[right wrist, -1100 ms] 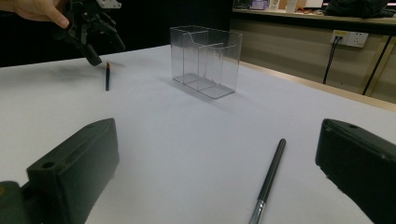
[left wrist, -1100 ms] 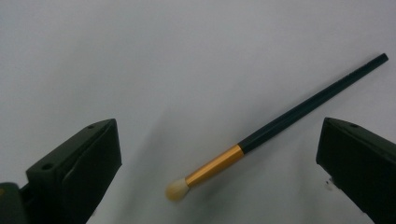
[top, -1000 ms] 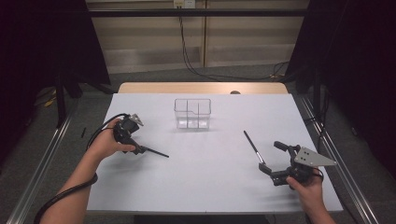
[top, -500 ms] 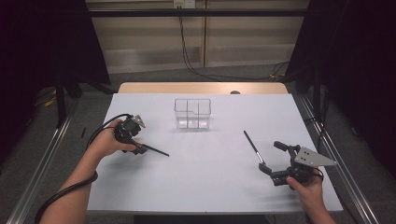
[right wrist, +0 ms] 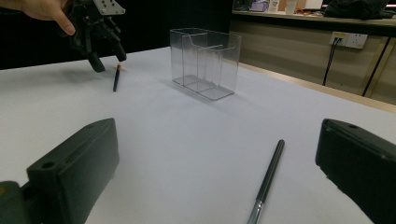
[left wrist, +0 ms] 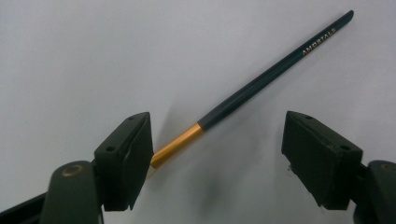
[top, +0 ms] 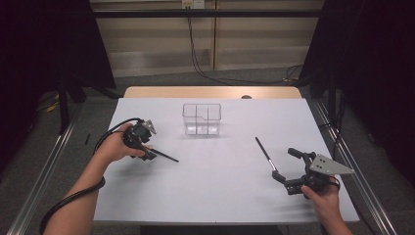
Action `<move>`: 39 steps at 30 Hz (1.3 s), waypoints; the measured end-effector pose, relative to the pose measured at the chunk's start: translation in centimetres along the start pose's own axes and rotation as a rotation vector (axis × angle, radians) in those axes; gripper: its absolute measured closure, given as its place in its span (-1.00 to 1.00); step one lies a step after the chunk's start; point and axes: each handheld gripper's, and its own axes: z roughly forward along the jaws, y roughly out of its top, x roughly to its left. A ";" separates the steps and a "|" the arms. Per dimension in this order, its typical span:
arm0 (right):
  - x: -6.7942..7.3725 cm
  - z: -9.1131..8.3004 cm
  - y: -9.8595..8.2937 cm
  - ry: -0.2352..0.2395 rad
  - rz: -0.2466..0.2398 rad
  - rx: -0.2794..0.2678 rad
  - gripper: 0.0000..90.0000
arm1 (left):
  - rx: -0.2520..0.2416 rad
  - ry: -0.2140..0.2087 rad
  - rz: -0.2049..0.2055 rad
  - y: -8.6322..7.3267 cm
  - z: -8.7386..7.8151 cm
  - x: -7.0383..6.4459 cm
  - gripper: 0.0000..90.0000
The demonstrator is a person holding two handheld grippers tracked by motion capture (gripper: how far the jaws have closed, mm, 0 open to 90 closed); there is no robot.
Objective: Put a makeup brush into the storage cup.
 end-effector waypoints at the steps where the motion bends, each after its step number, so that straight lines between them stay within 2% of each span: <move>1: 0.0 0.0 0.0 0.002 0.001 0.000 -1.00 | 0.004 0.006 0.002 0.0 0.1 0.0 -0.40; 4: 0.0 0.0 0.0 0.001 0.002 -0.002 -1.00 | 0.015 0.003 0.013 0.2 0.1 0.0 -0.35; 8: 0.0 0.0 0.0 0.001 0.001 -0.003 -1.00 | 0.005 -0.018 0.024 0.4 0.2 -0.2 -0.06; 10: 0.0 0.0 0.0 0.001 0.001 -0.003 -1.00 | 0.024 -0.041 0.030 0.4 0.4 -0.3 0.00; 13: 0.0 0.0 0.0 0.000 0.001 -0.003 -1.00 | 0.044 -0.051 0.032 0.4 0.7 -0.4 0.14; 18: 0.0 0.0 0.0 0.001 0.002 -0.003 -1.00 | 0.044 -0.068 0.011 0.3 0.9 -0.4 0.19; 20: 0.0 0.0 0.0 0.002 0.003 -0.004 -1.00 | 0.043 -0.079 0.037 0.5 0.7 -0.3 0.19; 21: 0.0 0.0 0.0 0.002 0.002 -0.003 -1.00 | 0.022 -0.089 0.028 0.7 0.6 -0.2 0.19; 22: -0.1 0.0 0.0 0.003 0.002 -0.001 -1.00 | 0.005 -0.075 0.030 1.0 0.3 0.0 0.03; 23: -0.1 0.0 0.0 0.002 0.002 0.000 -1.00 | -0.022 -0.036 0.051 1.3 0.1 0.2 -0.15; 24: -0.1 0.0 0.0 0.001 0.003 -0.002 -1.00 | -0.109 -0.017 0.081 2.0 0.1 0.9 -0.30; 25: -0.1 0.0 0.0 0.001 0.003 -0.002 -1.00 | -0.109 -0.017 0.081 2.0 0.1 0.9 -0.27; 26: -0.1 0.0 0.0 0.001 0.004 -0.005 -1.00 | -0.112 -0.049 0.062 2.3 0.4 1.3 -0.27; 28: -0.1 0.0 0.0 0.000 0.004 -0.007 -1.00 | -0.060 -0.028 0.097 2.8 1.4 1.5 -0.27; 30: -0.2 0.0 0.0 0.000 0.001 -0.006 -1.00 | -0.025 -0.052 0.070 3.0 2.4 1.8 -0.20; 32: -0.2 -0.1 -0.1 0.001 0.005 -0.008 -1.00 | 0.003 -0.083 0.032 3.2 2.6 2.0 -0.10; 33: -0.3 -0.3 -0.1 -0.001 0.012 -0.007 -1.00 | -0.002 -0.090 0.020 3.2 2.6 1.9 0.06; 35: -0.4 -0.3 -0.2 -0.001 0.008 -0.010 -1.00 | 0.008 -0.101 0.032 3.2 2.4 1.8 0.12; 36: -0.5 -0.4 -0.2 -0.004 0.010 -0.011 -1.00 | 0.012 -0.097 0.022 3.3 2.4 1.6 0.20; 37: -0.6 -0.4 -0.2 -0.007 0.017 -0.015 -1.00 | 0.025 -0.104 0.024 3.3 2.3 1.4 0.42; 38: -0.6 -0.4 -0.2 -0.007 0.017 -0.015 -1.00 | 0.040 -0.110 0.013 3.4 2.3 1.3 0.42; 39: -0.7 -0.5 -0.2 -0.005 0.018 -0.014 -1.00 | 0.058 -0.112 0.001 3.5 2.2 1.2 0.53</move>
